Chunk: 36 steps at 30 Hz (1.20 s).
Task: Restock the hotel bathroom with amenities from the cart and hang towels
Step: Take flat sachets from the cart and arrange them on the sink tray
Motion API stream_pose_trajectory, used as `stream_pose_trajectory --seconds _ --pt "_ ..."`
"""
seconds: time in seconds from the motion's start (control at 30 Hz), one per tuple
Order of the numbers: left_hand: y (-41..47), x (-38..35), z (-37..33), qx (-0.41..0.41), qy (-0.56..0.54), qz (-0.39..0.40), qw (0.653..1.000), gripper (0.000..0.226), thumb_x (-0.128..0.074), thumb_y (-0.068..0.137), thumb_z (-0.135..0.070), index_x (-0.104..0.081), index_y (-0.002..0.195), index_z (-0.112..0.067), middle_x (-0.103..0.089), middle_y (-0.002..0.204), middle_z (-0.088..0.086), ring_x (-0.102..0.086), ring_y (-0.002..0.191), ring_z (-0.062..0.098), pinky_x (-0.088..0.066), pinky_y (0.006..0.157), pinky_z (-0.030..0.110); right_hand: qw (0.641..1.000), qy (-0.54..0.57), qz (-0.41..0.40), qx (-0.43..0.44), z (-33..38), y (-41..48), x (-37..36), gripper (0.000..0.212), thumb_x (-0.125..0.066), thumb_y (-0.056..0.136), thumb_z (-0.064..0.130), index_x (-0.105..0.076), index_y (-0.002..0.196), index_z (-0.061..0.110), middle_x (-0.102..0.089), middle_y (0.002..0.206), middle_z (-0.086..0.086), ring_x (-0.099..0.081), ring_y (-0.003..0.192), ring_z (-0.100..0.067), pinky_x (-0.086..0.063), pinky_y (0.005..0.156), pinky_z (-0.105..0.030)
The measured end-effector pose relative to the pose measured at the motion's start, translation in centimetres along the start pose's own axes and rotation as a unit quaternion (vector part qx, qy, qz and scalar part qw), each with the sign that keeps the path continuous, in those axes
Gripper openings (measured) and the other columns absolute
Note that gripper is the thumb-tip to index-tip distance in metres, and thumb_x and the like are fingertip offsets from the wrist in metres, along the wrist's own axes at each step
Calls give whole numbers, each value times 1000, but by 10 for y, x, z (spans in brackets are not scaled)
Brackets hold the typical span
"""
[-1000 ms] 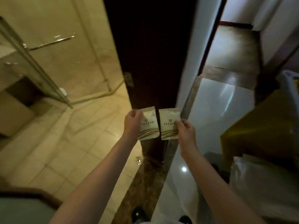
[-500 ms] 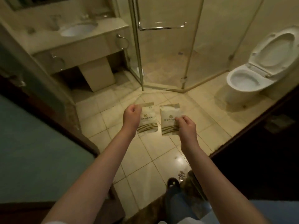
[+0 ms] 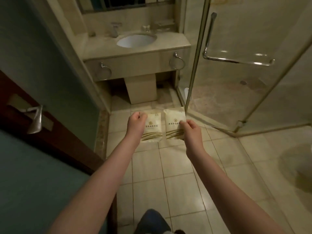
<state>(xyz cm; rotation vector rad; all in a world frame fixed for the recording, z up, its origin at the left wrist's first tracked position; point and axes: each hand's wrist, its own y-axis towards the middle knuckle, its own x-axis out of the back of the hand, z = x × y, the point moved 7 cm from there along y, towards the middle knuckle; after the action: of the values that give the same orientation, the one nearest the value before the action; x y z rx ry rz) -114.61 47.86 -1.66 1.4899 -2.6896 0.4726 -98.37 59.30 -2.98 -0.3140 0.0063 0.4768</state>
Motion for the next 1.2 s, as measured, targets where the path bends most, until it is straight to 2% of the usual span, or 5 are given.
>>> stream_pose_trajectory --seconds 0.47,0.57,0.73,1.0,1.2 --pt "348 0 -78 24 -51 -38 998 14 -41 96 -23 -51 88 -16 -59 84 6 -60 73 18 -49 62 31 999 -34 19 14 88 303 -189 16 -48 96 19 -58 92 7 -57 75 0 -52 66 -11 -42 56 -21" --pt "415 -17 -105 25 -44 -24 998 15 -40 95 -22 -52 96 -12 -58 85 7 -58 75 21 -49 65 35 999 -44 -1 18 111 362 -205 17 -48 96 20 -57 86 10 -55 73 1 -48 65 -10 -39 56 -22" --pt "520 -56 -147 12 -63 -5 998 11 -42 89 -26 -48 87 -17 -50 82 9 -48 75 20 -40 65 35 999 -36 -12 31 143 475 -224 16 -52 93 27 -60 82 17 -60 78 -2 -54 75 -18 -43 66 -32" --pt "676 -115 -215 -38 -56 -18 998 19 -40 96 -25 -49 84 -13 -53 84 13 -52 76 22 -41 67 35 996 -24 18 89 207 647 -257 19 -54 95 23 -61 94 6 -61 75 0 -54 61 -7 -43 46 -15" --pt "784 -128 -252 -28 -42 -43 998 23 -39 99 -24 -49 83 -10 -56 74 5 -56 65 17 -44 55 27 997 -39 34 63 237 754 -293 17 -55 94 23 -61 88 9 -58 69 0 -49 56 -8 -40 42 -16"
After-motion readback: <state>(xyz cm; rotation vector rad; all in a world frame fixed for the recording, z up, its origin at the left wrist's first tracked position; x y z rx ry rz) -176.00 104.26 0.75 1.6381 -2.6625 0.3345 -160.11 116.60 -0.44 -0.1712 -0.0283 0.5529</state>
